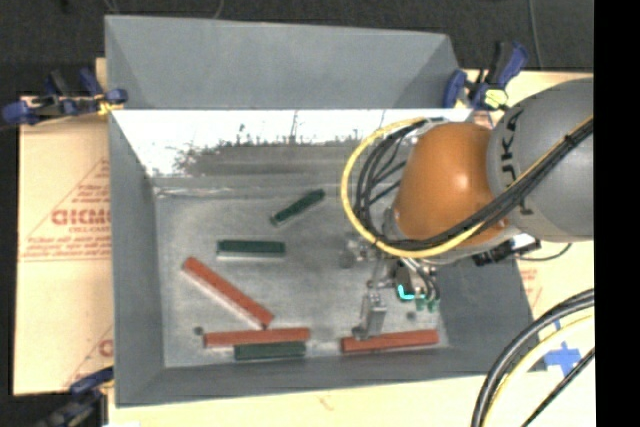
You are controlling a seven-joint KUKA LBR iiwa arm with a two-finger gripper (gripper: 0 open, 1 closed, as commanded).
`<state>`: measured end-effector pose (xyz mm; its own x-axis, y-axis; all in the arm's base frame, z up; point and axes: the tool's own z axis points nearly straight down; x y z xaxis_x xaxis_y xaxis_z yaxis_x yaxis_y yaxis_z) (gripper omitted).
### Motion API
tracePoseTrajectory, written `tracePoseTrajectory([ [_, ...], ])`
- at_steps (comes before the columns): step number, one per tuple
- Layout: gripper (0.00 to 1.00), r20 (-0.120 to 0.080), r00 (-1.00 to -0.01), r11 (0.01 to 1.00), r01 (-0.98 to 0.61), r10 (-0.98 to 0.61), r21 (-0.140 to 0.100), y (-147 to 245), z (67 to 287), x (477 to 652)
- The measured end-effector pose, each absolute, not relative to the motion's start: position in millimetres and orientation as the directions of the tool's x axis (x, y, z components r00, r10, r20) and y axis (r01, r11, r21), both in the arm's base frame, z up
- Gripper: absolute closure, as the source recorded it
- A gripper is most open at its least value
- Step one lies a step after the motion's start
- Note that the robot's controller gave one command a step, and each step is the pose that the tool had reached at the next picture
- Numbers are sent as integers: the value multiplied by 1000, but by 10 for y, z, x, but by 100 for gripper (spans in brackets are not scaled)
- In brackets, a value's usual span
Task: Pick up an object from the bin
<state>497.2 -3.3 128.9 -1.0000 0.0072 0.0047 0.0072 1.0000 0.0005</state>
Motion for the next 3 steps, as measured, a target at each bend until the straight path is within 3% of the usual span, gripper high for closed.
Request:
tracePoseTrajectory([
  [1, 0, -3, -1000, 1000, 7, 7, 0, -34, 1323, 4992],
  [2, 0, -5, -998, 998, -63, -63, 0, 620, 916, 4846],
  [3, 0, -7, -991, 991, -136, -136, 2, 1154, 1138, 4972],
])
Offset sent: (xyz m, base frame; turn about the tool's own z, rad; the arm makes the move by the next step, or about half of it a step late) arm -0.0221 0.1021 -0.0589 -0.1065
